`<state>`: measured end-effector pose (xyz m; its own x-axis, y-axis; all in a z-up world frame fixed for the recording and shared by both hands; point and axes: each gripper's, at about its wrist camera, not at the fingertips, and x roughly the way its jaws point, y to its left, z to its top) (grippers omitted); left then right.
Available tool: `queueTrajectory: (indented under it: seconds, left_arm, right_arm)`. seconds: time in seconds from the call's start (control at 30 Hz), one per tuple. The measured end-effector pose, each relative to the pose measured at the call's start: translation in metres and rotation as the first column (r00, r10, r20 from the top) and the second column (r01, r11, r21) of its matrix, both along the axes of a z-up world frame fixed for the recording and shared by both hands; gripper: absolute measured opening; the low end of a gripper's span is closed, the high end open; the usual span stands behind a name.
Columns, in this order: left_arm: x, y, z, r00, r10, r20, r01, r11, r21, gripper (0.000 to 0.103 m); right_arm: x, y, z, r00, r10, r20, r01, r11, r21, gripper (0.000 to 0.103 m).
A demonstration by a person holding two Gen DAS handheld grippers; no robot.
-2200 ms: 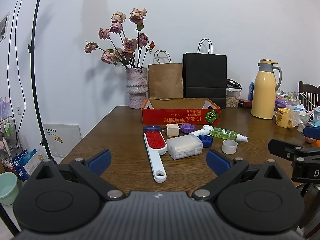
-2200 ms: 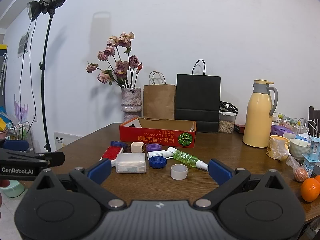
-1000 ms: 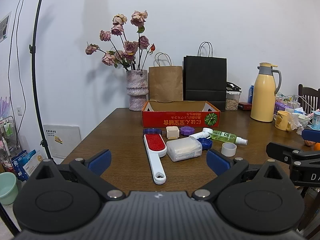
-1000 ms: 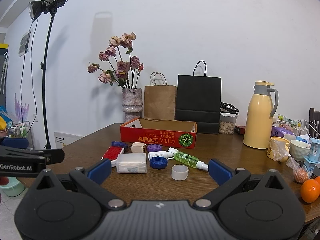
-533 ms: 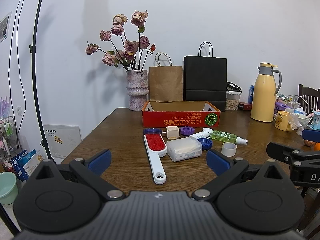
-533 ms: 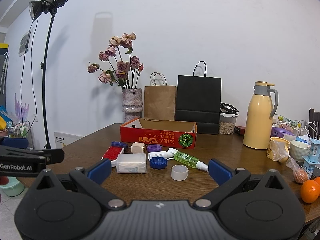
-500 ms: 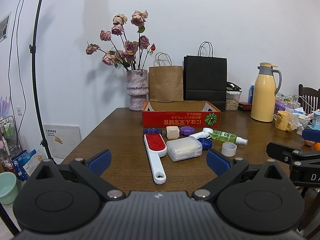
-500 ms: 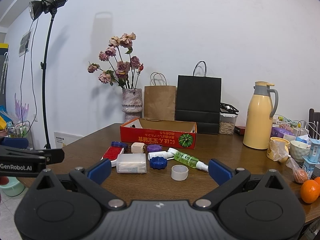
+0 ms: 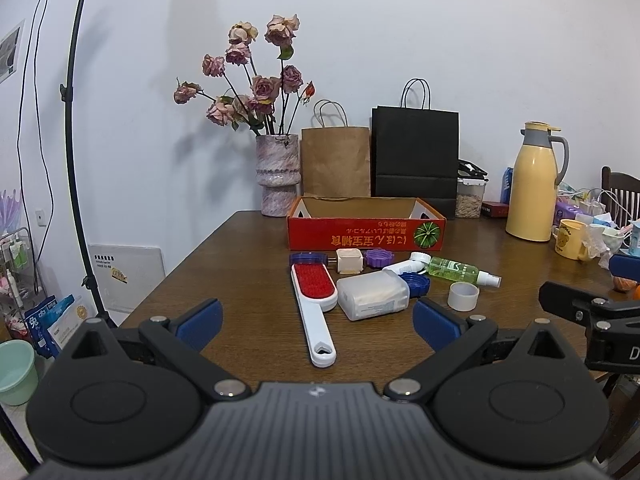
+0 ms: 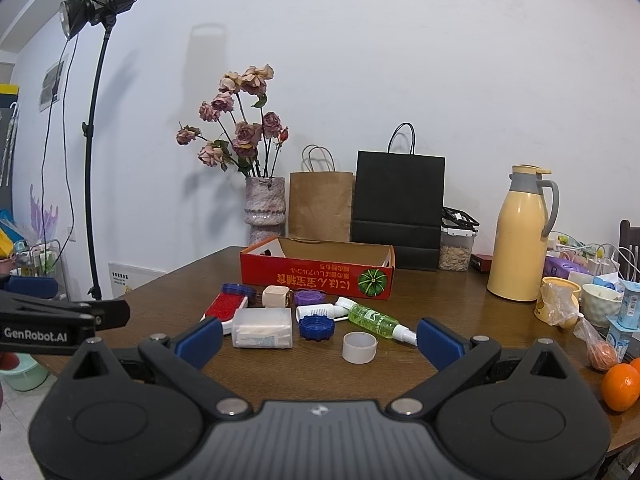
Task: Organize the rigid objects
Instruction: 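Move the right tool to the white tape roll while the left tool approaches the lint roller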
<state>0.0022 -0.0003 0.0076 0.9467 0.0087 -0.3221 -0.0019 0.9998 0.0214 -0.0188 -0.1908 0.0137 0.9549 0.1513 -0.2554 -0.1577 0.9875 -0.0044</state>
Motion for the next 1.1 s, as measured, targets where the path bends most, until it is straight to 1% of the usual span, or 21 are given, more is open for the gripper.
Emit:
queueTrajectory:
  seconds: [0.4, 1.1]
  left_arm:
    - [0.027, 0.002, -0.007, 0.999, 0.019, -0.035, -0.019, 1.0, -0.002, 0.103]
    - [0.096, 0.008, -0.024, 0.991, 0.036, -0.132, -0.037, 0.999, -0.005, 0.103]
  right_arm:
    - [0.028, 0.001, -0.008, 1.0, 0.009, -0.024, -0.009, 1.0, -0.016, 0.103]
    - [0.095, -0.002, -0.03, 0.995, -0.004, -0.105, 0.001, 1.0, -0.03, 0.103]
